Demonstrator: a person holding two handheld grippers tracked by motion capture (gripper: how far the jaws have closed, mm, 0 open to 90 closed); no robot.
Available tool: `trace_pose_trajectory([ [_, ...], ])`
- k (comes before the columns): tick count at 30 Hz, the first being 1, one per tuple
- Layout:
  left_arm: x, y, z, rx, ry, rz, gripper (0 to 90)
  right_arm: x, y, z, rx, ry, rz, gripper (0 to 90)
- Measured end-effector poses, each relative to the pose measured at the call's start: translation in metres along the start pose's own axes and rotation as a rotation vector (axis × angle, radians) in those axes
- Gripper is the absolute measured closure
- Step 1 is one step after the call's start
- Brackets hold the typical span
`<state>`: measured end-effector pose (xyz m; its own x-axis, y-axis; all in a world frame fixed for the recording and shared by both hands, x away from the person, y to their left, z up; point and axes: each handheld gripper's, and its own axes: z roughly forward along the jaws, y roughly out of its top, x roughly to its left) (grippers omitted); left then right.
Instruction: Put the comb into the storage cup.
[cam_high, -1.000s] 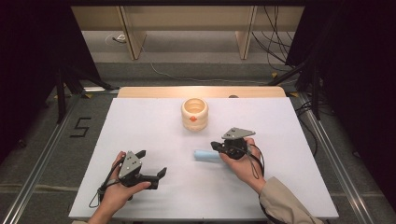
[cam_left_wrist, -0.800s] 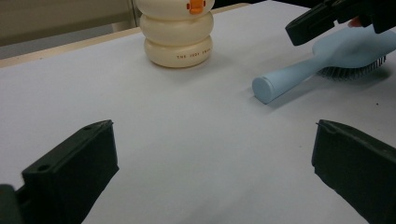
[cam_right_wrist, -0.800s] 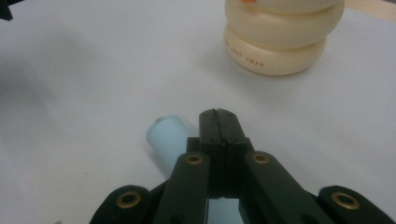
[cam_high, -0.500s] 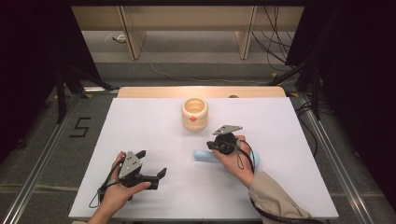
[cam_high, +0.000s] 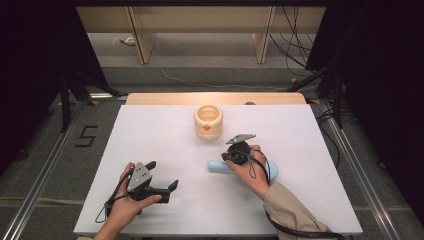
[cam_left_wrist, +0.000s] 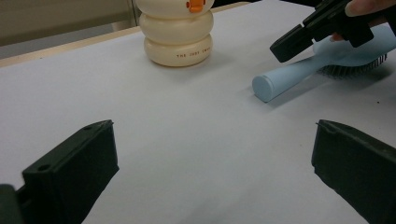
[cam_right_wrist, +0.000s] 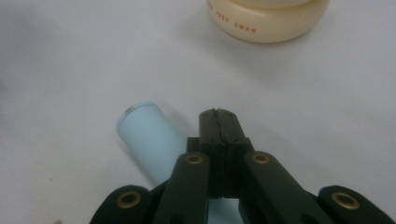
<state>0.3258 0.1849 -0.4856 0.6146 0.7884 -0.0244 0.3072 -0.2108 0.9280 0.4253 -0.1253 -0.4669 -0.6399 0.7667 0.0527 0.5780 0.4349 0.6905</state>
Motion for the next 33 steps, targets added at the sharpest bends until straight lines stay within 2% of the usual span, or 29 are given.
trace_pose_trajectory([
  [14,0.0002,-0.0001,-0.0002,0.000,0.000,0.001,0.0,0.0010,0.0005,0.0070,0.050,-0.018,0.002,90.0],
  [33,0.0004,-0.0004,-0.0003,0.001,0.002,-0.002,0.0,0.0004,-0.0004,0.0100,0.085,-0.013,-0.006,90.0],
])
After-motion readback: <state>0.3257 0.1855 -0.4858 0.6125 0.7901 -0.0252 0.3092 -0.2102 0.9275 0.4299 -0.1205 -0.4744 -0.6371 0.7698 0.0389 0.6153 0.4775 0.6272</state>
